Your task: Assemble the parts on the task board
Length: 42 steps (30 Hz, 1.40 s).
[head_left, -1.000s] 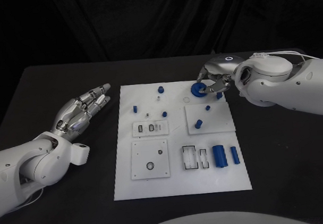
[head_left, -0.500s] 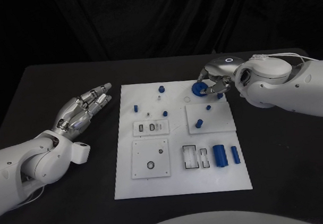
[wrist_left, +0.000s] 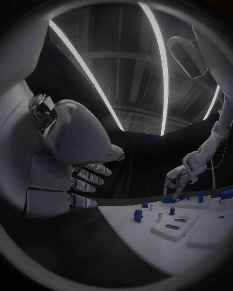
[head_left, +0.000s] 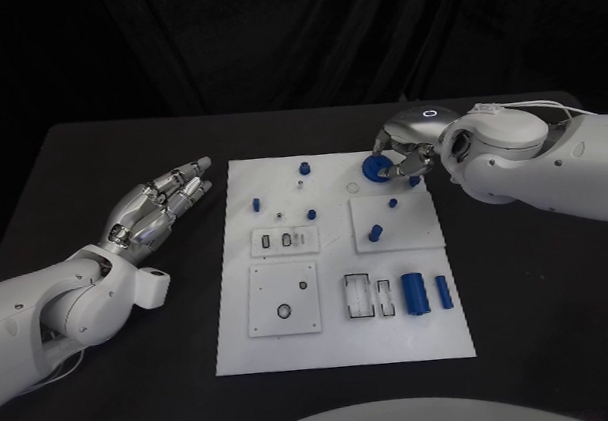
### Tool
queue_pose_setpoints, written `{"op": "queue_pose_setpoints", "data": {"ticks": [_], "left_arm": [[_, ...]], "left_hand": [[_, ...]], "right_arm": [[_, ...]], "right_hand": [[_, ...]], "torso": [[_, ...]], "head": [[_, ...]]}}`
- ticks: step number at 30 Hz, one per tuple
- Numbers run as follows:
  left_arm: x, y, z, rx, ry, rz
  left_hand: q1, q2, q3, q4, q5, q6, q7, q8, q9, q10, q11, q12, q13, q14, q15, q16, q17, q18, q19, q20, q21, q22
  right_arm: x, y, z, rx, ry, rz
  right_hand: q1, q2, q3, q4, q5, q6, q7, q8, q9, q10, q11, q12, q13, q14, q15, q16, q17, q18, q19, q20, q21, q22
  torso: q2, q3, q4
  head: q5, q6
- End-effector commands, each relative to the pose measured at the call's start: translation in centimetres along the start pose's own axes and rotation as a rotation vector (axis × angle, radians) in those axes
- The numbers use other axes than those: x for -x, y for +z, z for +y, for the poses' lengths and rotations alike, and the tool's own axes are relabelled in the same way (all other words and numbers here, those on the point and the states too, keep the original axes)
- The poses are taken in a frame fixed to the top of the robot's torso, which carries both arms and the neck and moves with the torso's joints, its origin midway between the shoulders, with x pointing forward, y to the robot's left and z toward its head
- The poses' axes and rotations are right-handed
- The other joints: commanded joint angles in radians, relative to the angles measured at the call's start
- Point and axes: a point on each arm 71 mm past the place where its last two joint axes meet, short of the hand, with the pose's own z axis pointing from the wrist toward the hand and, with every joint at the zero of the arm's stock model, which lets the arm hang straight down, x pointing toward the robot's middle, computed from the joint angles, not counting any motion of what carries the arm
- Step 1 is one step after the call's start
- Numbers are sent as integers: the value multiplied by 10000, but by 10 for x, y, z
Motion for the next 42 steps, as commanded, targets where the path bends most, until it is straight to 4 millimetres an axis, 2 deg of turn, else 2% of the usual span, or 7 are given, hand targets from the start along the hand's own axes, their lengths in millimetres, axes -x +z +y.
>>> {"op": "queue_pose_setpoints", "data": {"ticks": [1, 4, 10, 17, 26, 37, 42], "left_arm": [[-2, 0, -10, -1409, -133, 161], [-2, 0, -10, -1399, -140, 163], [-2, -1, -10, -1376, -144, 159], [-2, -1, -10, -1355, -169, 189], [-2, -3, -10, -1296, -183, 183], [-5, 0, -10, -1282, -238, 264], [-7, 0, -9, -1272, -266, 305]], "left_hand": [[42, 84, 56, 14, 38, -3, 48, 18, 8, -34, 60, -27, -13, -6, 55, -36, -13, 55, 8, 62, -26, 0], [42, 84, 56, 14, 38, -3, 48, 18, 8, -34, 60, -27, -13, -6, 55, -36, -13, 55, 8, 62, -26, 0], [57, 100, 79, 5, 62, 8, 60, 23, 9, -40, 73, -22, -13, 10, 78, -30, -8, 61, 15, 92, -20, 3], [69, 103, 91, -3, 69, 10, 61, 25, 10, -42, 82, -20, -12, 19, 98, -26, -5, 63, 16, 109, -19, 3], [93, 103, 110, -17, 84, 23, 65, 30, 12, -40, 97, -6, -10, 32, 122, -20, -1, 65, 20, 132, -16, 4], [99, 101, 114, -20, 85, 25, 65, 32, 12, -35, 100, 6, -9, 39, 128, -17, 1, 66, 24, 137, -12, 6], [123, 102, 135, -29, 97, 25, 74, 36, 13, -37, 111, 4, -9, 47, 145, -13, 3, 68, 29, 158, -8, 9]], "right_arm": [[-11, -3, -1, 23, -77, 266], [-9, -3, 2, 202, -14, 36], [0, -3, 15, 689, 70, -409], [21, 6, 47, 1681, 87, -1120], [29, 25, 89, 2772, -31, -1209], [22, 41, 113, 3264, -121, -949], [18, 46, 116, 3267, -175, -728]], "right_hand": [[260, 173, 92, -224, 287, 500, -301, 867, 975, 1054, -125, 25, 2632, 1064, -94, 29, 2632, -25, 202, -85, -57, 2072], [223, 260, 62, -320, 375, 538, -385, 1726, 1749, 1054, -196, 25, 2632, 1064, -148, 29, 2632, -57, 311, -151, 27, 2150], [37, 278, 114, -245, 698, 97, -410, 2424, 2518, 1054, -181, 25, 2632, 1064, -175, 29, 2632, -93, 424, -152, 114, 2231], [-90, 295, 127, -147, 723, 6, -419, 2500, 2624, 1054, -157, 25, 2632, 1064, -162, 29, 2632, -126, 523, -149, 207, 2295], [-192, 271, 135, -73, 572, -96, -412, 2528, 2699, 1054, -140, 25, 2632, 1064, -154, 29, 2632, -139, 567, -143, 245, 2324], [-239, 260, 150, -32, 442, -187, -386, 2501, 2718, 1054, -111, 25, 2632, 1064, -134, 29, 2632, -141, 573, -130, 248, 2329], [-231, 253, 186, -28, 345, -289, -347, 2427, 2705, 1054, -79, 25, 2632, 1064, -108, 29, 2632, -130, 541, -111, 212, 2311]], "torso": [[1, 1, 4], [1, 1, -4], [-11, -3, -27], [-20, -2, -32], [1, -15, 11], [21, -1, -3], [7, -36, 79]], "head": [[15, 46], [22, 69], [61, 128], [99, 104], [-25, 91], [14, 59], [-53, 19]]}}
